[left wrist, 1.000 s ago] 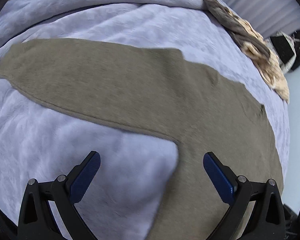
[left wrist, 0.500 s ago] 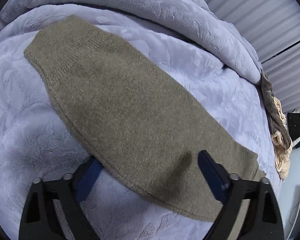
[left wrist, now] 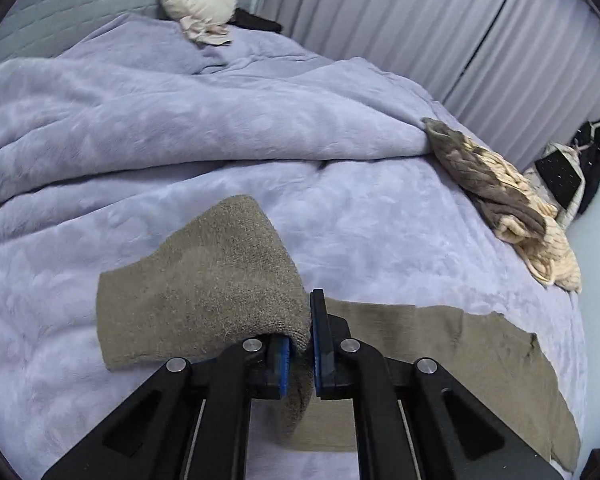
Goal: Fold small clothes
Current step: 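Grasp the sweater sleeve cuff with the left gripper and lift it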
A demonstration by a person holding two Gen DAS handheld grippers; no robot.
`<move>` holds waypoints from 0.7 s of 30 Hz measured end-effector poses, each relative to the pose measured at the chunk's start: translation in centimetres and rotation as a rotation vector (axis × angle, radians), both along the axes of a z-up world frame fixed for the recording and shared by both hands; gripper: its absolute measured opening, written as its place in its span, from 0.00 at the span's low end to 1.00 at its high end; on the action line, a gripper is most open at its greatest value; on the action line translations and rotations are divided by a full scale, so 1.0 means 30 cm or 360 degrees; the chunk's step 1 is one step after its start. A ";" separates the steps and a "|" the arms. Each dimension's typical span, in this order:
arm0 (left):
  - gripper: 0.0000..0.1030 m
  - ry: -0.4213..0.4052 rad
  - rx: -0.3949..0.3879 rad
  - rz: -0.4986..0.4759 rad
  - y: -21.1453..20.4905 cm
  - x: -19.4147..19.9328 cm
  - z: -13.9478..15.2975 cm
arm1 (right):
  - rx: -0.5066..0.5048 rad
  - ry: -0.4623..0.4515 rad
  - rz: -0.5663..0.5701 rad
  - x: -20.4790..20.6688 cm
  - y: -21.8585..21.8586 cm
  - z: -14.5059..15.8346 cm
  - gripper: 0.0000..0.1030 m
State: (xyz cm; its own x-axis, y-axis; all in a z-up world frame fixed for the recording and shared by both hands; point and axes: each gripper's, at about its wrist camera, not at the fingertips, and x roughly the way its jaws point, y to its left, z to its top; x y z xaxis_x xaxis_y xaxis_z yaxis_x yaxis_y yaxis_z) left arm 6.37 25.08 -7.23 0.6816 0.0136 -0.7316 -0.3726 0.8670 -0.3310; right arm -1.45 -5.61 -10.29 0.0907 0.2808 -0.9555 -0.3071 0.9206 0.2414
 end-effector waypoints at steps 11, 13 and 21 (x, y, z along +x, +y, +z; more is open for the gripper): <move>0.10 0.0218 -0.0152 0.0104 -0.043 -0.027 -0.100 | -0.0002 0.0003 -0.0162 0.003 -0.190 0.016 0.98; 0.10 0.0253 -0.0158 0.0063 -0.029 -0.025 -0.118 | -0.0008 0.0020 -0.0183 0.004 -0.205 0.002 0.98; 0.10 0.0125 -0.0152 -0.0132 -0.195 0.063 -0.084 | 0.0029 -0.0006 -0.0230 0.006 -0.252 0.022 0.98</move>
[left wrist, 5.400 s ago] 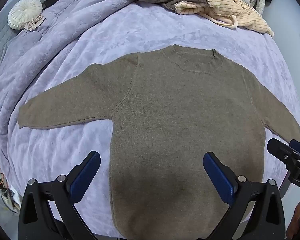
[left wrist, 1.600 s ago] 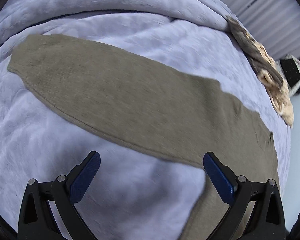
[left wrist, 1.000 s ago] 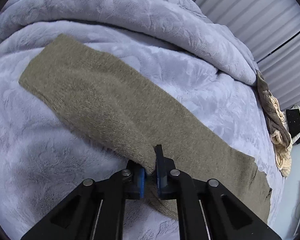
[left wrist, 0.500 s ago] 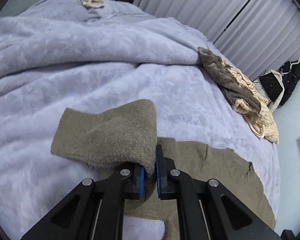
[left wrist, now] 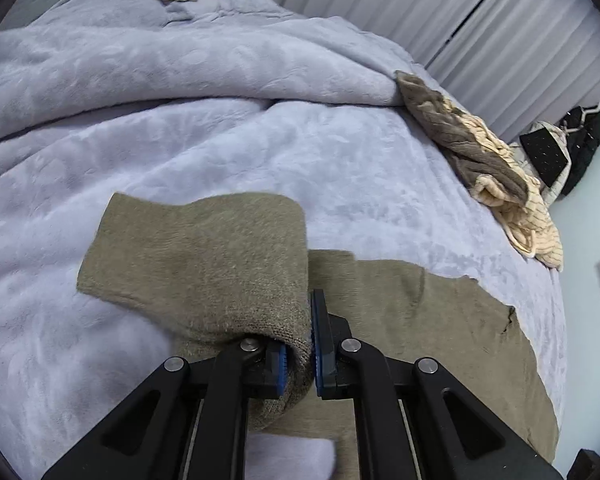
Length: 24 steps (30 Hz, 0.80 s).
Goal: Fold small clothes
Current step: 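Grasp the sweater sleeve cuff with the left gripper and lift it, then lay the held sleeve across the sweater body and open the left gripper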
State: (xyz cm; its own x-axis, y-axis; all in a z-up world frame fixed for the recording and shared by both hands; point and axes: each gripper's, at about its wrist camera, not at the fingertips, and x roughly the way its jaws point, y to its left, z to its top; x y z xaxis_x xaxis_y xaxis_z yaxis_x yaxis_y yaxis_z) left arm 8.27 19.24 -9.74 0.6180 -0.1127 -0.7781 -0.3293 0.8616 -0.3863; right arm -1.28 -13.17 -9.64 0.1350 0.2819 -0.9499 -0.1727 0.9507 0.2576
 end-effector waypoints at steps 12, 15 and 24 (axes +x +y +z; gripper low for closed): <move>0.10 -0.0145 0.0101 -0.0738 -0.731 0.158 0.117 | -0.0011 -0.0068 -0.0285 0.024 -0.251 0.026 0.98; 0.10 -0.0034 0.0206 -0.0853 -0.882 0.164 0.018 | -0.0041 -0.0063 -0.0351 0.018 -0.320 0.011 0.98; 0.92 0.0073 0.0445 -0.0798 -0.933 0.054 -0.019 | -0.0105 -0.0100 -0.0390 0.041 -0.444 0.019 0.98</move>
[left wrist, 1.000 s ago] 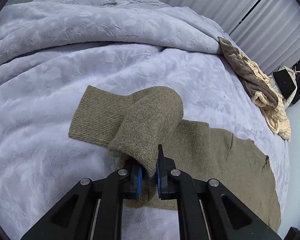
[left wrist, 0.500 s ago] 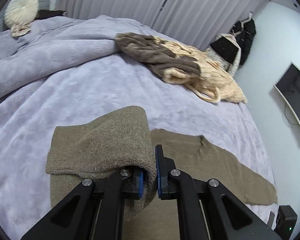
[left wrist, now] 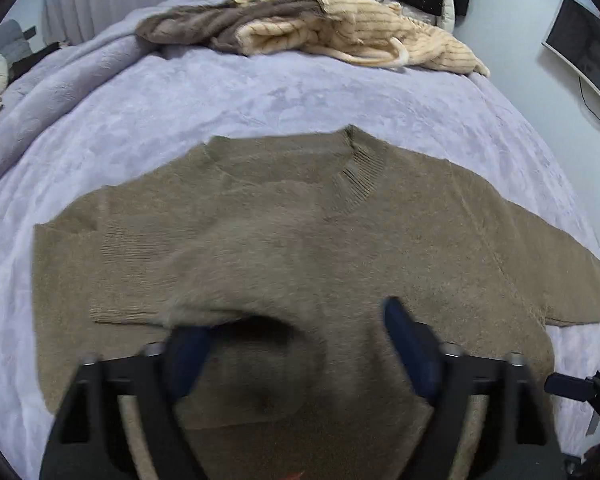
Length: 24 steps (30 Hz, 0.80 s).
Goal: Fold small clothes
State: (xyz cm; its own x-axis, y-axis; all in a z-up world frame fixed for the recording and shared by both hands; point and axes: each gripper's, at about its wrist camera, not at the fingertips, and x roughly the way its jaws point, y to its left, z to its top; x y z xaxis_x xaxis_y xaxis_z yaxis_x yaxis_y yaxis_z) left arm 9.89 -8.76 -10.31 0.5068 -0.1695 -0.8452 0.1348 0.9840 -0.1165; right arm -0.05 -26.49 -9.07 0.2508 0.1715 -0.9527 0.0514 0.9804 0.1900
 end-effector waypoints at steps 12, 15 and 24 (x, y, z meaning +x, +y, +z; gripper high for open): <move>0.92 0.0164 -0.0021 0.0544 0.658 0.058 -0.024 | -0.0350 -0.0387 0.0771 0.215 0.441 0.095 0.98; 0.92 0.0234 -0.0154 0.0535 0.727 0.129 -0.082 | -0.0521 -0.0426 0.1020 0.270 0.621 0.025 0.95; 0.55 0.0333 -0.0281 0.0512 0.761 0.223 -0.164 | -0.0791 -0.0382 0.1212 0.359 0.790 -0.169 0.12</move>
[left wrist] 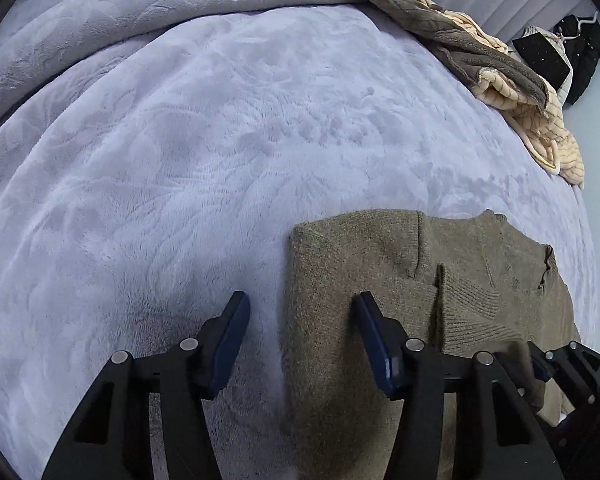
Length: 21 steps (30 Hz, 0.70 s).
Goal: Fold small clothes
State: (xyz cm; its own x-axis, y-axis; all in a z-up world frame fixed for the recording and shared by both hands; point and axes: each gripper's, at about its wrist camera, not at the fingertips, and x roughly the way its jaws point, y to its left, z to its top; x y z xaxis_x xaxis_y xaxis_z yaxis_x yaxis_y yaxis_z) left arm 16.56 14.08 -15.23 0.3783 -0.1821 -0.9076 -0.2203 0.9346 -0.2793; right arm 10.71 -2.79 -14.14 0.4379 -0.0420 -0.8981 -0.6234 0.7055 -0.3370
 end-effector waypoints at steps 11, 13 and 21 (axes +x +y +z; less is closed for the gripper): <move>0.52 -0.0023 0.0073 -0.0058 -0.042 0.025 -0.012 | 0.1350 0.0249 -0.1503 -0.043 -0.830 0.093 0.20; 0.23 -0.0040 0.0044 -0.0097 -0.059 0.025 -0.010 | 0.1427 0.0342 -0.1626 -0.091 -0.887 0.051 0.48; 0.09 -0.0091 0.0063 -0.0154 -0.044 0.038 0.037 | 0.1622 0.0306 -0.1779 -0.077 -0.989 0.076 0.10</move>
State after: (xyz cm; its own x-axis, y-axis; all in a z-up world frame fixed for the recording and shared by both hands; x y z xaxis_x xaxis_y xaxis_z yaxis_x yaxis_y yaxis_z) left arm 17.70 12.74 -14.11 0.4122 -0.1844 -0.8922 -0.1135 0.9613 -0.2512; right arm 8.41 -32.45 -11.88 0.4792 0.3909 -0.7859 0.3941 0.7042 0.5906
